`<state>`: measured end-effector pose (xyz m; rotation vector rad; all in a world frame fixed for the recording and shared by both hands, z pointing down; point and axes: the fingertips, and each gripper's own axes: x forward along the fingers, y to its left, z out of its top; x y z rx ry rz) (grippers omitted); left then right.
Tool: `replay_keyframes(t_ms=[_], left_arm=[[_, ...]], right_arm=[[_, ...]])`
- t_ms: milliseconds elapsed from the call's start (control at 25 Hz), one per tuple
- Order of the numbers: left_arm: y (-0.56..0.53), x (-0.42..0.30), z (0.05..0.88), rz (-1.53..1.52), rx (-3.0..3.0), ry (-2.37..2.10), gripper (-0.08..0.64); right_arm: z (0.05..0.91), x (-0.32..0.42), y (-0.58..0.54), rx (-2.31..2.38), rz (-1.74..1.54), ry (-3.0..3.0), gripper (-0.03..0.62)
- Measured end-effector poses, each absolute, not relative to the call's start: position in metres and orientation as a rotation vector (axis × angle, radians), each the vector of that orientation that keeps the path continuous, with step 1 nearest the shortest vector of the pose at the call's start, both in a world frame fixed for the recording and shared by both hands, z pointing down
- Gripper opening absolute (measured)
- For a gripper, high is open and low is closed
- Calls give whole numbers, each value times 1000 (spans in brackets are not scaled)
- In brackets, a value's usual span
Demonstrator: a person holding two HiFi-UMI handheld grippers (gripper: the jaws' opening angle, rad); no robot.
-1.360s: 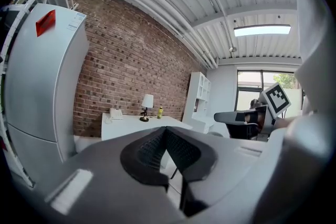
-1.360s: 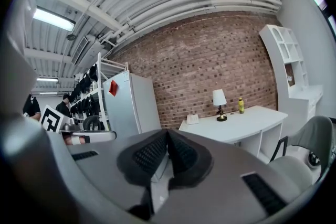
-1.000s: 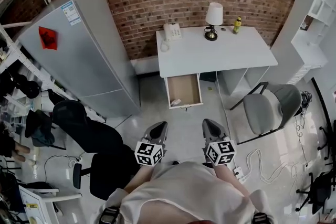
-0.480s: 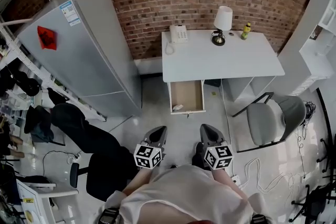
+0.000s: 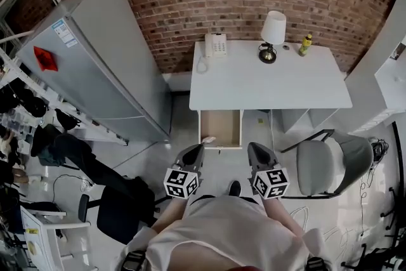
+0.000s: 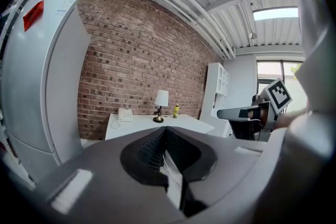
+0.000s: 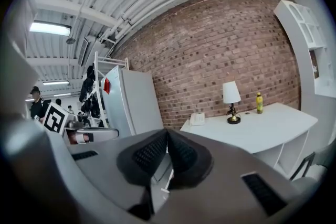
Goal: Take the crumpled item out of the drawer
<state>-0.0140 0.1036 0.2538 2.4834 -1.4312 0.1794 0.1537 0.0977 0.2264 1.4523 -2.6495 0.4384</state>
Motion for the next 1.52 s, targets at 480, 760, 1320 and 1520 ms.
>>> replay_keyframes(t_ms=[480, 760, 1320, 1520], left_arm=[[46, 31, 258, 168, 2471, -1424, 9], [1, 21, 255, 193, 2510, -1362, 9], [-31, -46, 282, 228, 2456, -1293, 9], [-39, -51, 291, 236, 2454, -1246, 9]], right_arm=[[229, 187, 33, 1416, 451, -2668, 11], [228, 176, -3, 1477, 480, -2641, 11], [244, 114, -31, 1518, 542, -2553, 11], [252, 105, -32, 1534, 555, -2512, 11]])
